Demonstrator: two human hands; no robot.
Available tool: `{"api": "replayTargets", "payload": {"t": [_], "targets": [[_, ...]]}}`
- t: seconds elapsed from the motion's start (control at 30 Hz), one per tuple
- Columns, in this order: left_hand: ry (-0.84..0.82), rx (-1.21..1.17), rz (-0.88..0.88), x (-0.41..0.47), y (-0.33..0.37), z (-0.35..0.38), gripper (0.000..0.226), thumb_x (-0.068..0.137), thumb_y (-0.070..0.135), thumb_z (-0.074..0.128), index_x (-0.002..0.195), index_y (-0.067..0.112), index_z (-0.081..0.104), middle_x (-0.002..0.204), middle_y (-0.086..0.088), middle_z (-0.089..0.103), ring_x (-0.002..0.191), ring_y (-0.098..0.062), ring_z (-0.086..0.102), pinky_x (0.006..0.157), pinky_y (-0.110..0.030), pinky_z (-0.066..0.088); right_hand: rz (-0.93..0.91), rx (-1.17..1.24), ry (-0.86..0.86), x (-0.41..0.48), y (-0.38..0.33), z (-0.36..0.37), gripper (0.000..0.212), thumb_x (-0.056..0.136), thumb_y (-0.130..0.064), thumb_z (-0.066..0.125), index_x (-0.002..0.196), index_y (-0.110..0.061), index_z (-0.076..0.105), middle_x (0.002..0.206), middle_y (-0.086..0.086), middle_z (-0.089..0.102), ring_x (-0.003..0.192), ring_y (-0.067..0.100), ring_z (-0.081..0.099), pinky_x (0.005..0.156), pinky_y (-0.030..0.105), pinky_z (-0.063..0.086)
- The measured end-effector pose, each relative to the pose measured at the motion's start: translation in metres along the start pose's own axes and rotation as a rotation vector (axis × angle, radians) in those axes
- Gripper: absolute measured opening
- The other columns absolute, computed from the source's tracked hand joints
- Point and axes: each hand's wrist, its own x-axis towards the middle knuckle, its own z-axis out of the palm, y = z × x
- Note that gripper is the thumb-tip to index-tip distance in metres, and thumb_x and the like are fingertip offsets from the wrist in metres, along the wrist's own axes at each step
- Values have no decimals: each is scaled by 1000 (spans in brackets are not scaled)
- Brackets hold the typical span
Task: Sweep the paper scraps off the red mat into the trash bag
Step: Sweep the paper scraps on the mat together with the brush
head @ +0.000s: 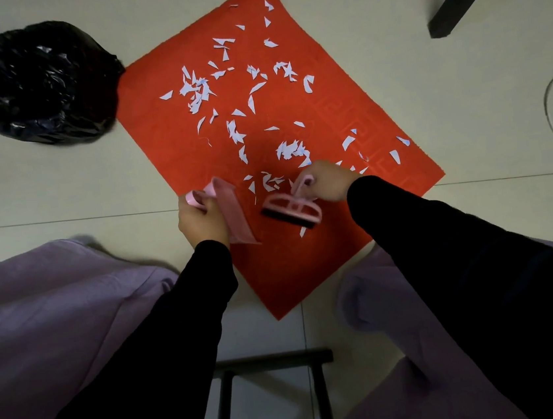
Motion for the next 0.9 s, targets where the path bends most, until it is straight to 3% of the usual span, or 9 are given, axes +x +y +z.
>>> {"api": "replayTargets", "payload": {"t": [0.13,0.27,0.37,0.57,0.77,0.9], "targets": [[-9,-12,-14,-3,-1,0,27,96,18,40,103,-4,55,75,-5,51,74,-21,46,59,-20,31,34,-49,-153,-6,4,23,18,90,-15,59,103,-9,70,105,7,70,93,19,65,84,29,49],[-7,-6,-13,-3,-2,1,28,96,17,40,102,-5,56,64,1,46,74,-21,46,58,-18,28,19,-111,-89,-1,9,24,19,90,-16,57,104,-11,69,110,7,68,99,21,63,87,32,50],[-5,-3,-11,-1,-3,1,28,96,17,40,103,-5,56,72,-4,50,74,-21,46,58,-18,28,3,-152,-15,2,13,18,20,91,-19,56,106,-13,68,114,9,65,101,23,61,91,38,49],[10,8,-6,-1,-2,2,29,96,17,39,103,-5,56,71,-6,49,74,-21,45,57,-17,28,-59,-143,133,2,12,12,21,93,-22,55,103,-12,70,116,5,66,107,21,59,89,31,44],[1,-5,-2,-2,0,2,28,96,19,39,101,-3,56,76,-7,52,75,-21,47,58,-18,29,-38,-161,-51,1,6,13,21,89,-12,56,102,-9,71,109,8,69,99,22,63,88,34,49],[-13,-11,-6,0,-1,1,27,96,19,39,99,-2,56,64,3,46,74,-21,47,58,-19,30,-14,-208,-4,10,12,11,18,90,-13,57,102,-11,70,112,8,66,98,23,62,83,30,47]]}}
